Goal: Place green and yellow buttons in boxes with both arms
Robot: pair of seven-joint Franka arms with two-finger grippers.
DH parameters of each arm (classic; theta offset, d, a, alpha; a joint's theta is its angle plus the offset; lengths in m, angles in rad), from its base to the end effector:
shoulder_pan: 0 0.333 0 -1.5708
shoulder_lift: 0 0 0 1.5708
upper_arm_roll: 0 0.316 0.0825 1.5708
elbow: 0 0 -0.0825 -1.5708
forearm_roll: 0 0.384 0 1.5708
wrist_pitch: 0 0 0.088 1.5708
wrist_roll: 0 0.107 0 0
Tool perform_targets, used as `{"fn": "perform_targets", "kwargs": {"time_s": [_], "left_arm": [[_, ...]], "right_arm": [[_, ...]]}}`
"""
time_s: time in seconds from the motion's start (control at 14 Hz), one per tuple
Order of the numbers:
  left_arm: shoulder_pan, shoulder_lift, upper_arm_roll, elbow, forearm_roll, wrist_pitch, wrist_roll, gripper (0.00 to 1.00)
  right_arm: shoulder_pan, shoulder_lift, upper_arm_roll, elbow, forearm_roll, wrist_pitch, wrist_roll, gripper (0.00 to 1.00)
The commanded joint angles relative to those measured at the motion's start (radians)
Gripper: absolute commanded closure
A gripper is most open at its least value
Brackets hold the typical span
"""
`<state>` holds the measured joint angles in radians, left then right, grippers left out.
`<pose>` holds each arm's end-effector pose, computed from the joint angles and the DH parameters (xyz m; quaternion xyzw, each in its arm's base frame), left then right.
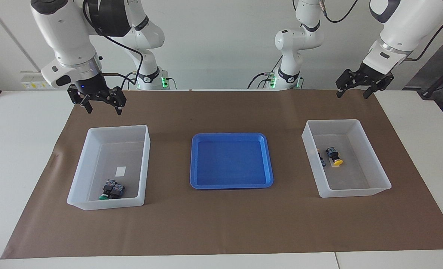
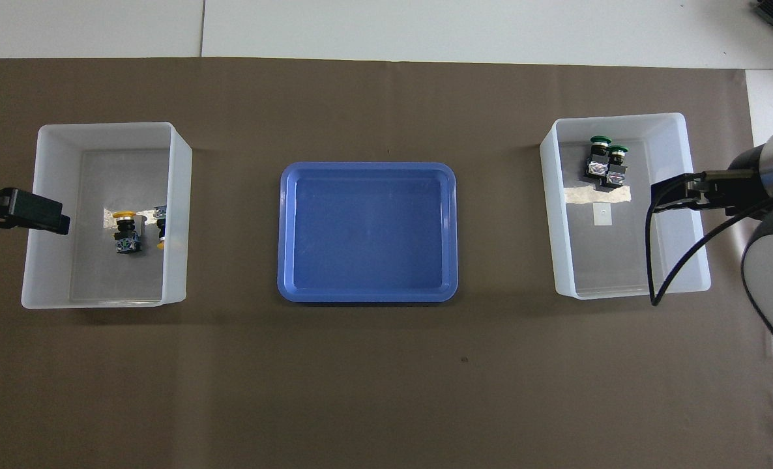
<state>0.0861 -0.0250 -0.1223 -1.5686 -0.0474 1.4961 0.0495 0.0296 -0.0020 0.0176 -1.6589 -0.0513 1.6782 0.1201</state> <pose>0.5385 -0.0258 0.6328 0.9985 -0.0440 -0.0237 0.0223 0.5614 0.0216 0.5934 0.9990 -0.0340 0.0127 0.0246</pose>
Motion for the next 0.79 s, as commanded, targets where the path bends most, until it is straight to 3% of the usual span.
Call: {"fn": "perform_targets", "kwargs": {"time_s": [0.0,0.72], "left_arm": [[-0.005,-0.013,0.001,0.001,-0.011,-0.022,-0.008,0.0],[-0.006,-0.013,0.001,-0.001,-0.009,-0.02,-0.013,0.0]], "right_arm": [[-0.013,-0.024,0.004,-0.025,0.03,0.003,-0.014,0.0],[-0.016,-0.024,0.004,-0.025,0.03,0.003,-0.022,0.0]]}}
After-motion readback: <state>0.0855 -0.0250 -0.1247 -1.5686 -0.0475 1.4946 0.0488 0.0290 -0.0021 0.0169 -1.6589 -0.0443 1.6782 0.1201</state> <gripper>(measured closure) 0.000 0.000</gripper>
